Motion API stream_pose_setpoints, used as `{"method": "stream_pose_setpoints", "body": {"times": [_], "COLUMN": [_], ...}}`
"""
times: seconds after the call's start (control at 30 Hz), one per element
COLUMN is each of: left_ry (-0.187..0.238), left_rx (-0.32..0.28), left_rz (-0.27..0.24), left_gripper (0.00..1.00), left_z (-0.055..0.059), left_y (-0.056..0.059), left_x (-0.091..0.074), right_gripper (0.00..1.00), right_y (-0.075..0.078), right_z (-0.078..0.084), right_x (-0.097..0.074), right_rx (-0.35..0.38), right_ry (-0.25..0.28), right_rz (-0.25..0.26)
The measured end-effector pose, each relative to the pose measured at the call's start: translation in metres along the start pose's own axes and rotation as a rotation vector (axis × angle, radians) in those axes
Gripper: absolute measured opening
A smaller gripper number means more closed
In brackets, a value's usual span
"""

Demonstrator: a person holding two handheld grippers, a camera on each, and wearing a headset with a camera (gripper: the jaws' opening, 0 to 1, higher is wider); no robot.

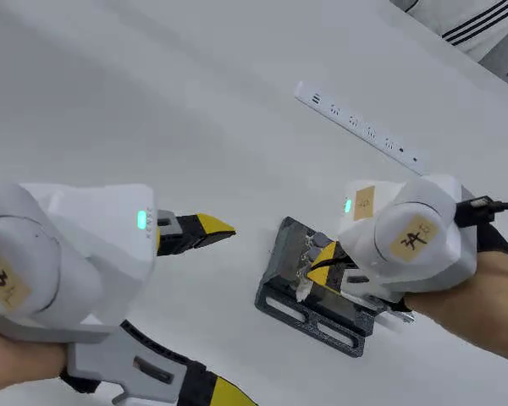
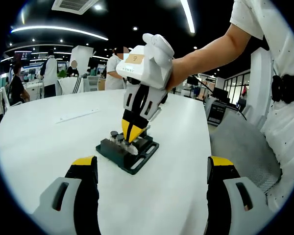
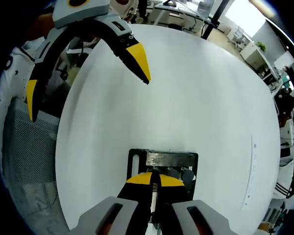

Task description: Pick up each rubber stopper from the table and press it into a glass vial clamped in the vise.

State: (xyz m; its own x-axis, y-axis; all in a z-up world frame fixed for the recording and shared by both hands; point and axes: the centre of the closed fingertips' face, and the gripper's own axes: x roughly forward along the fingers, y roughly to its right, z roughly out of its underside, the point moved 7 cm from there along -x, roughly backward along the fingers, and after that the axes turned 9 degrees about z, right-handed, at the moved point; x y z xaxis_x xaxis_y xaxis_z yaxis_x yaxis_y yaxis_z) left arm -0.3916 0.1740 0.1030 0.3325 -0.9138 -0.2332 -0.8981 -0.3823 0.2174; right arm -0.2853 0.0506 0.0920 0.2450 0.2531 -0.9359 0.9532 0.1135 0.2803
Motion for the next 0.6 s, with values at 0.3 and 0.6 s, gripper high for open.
{"method": "stream_pose_setpoints", "body": {"times": [0.3, 0.6], "left_ry": [-0.013, -0.015], "left_rx": [-0.004, -0.003], "left_rz": [-0.008, -0.007], "left_gripper": [0.92, 0.92], "left_z": [0.0016, -0.0013], "left_y": [-0.0010, -0.0006], "left_x": [-0.0031, -0.0022], "right_gripper": [0.00, 0.00], "right_y": [0.0017, 0.0020], "right_z": [0.0066, 0.0078], "right_x": [0.0000, -0.0008], "right_rx": [0.083, 0.164], "right_ry": [0.061, 0.093], "right_rz": [0.024, 0.019]}}
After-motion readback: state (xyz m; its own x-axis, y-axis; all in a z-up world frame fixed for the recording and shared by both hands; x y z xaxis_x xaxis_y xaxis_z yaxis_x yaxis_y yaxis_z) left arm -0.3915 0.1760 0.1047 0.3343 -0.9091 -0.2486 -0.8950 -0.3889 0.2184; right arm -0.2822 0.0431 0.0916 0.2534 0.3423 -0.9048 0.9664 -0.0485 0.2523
